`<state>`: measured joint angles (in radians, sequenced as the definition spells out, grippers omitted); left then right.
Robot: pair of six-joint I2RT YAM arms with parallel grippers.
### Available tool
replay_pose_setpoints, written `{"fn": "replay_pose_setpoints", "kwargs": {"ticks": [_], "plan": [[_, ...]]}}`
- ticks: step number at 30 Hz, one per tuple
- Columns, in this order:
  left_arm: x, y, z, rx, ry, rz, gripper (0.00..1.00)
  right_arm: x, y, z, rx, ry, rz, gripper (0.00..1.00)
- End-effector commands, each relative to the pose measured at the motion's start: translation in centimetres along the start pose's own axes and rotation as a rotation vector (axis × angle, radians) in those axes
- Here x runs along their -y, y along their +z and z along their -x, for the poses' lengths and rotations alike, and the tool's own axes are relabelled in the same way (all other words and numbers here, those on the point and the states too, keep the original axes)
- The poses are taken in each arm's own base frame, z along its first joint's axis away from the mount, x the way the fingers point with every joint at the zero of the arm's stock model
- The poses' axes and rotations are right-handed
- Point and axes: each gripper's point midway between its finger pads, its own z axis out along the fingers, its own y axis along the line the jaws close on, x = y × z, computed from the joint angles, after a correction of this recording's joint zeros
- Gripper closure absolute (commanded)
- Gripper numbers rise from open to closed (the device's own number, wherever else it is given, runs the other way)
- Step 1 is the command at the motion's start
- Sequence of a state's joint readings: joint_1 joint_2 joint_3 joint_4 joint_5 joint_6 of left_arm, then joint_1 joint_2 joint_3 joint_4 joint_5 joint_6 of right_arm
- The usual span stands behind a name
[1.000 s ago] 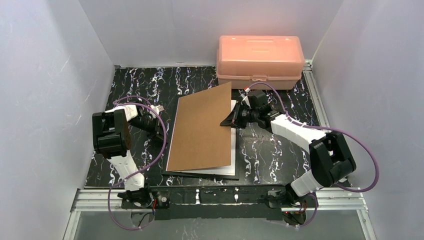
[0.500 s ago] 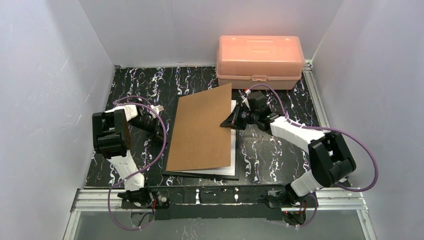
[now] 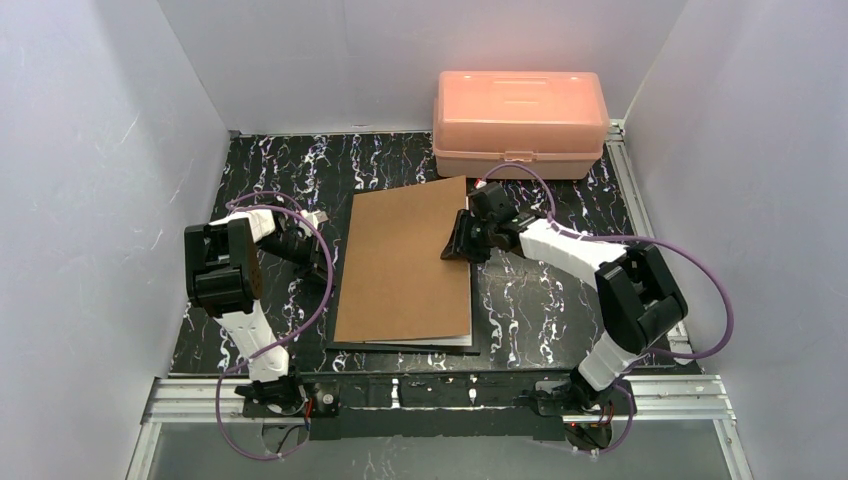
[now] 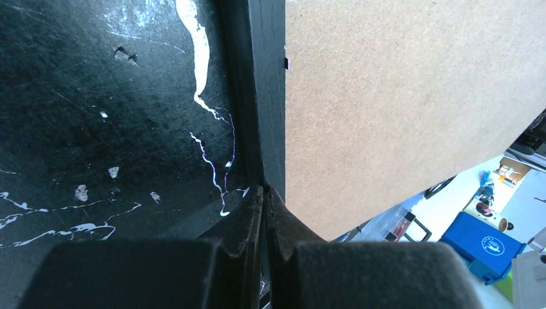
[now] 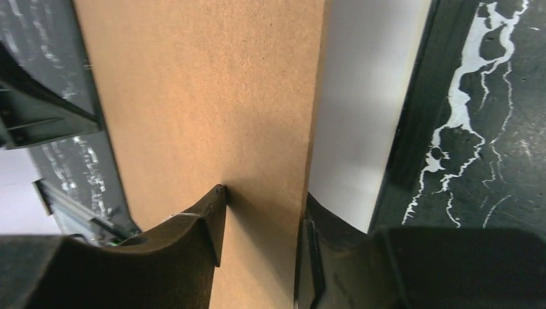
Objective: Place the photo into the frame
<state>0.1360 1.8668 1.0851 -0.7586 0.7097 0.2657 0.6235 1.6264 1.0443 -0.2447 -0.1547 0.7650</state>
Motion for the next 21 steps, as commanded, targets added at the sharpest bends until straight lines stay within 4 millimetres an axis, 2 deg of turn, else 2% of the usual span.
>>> {"fn": "replay_pose_setpoints", "kwargs": {"ticks": [1,9,16,21], "plan": [[1.0,0.4,-0.7,-0.025,0.018,-0.023,1.00,3.5,0.5,-1.0,-0.016,-0.150,-0.239,0.52],[1.2,0.2,-0.6,-0.020,0.023,-0.023,1.00,3.4,0.0,-0.8,-0.021,-0.229,-0.341,0.39],[1.3,0.2,-0.7,-0.017,0.022,-0.028,1.00,4.2,0.0,-0.9,-0.026,-0.276,-0.429,0.27],[1.4,0.1,-0.7,-0.018,0.026,-0.027,1.00,4.2,-0.5,0.1,-0.002,-0.307,-0.475,0.22]]}}
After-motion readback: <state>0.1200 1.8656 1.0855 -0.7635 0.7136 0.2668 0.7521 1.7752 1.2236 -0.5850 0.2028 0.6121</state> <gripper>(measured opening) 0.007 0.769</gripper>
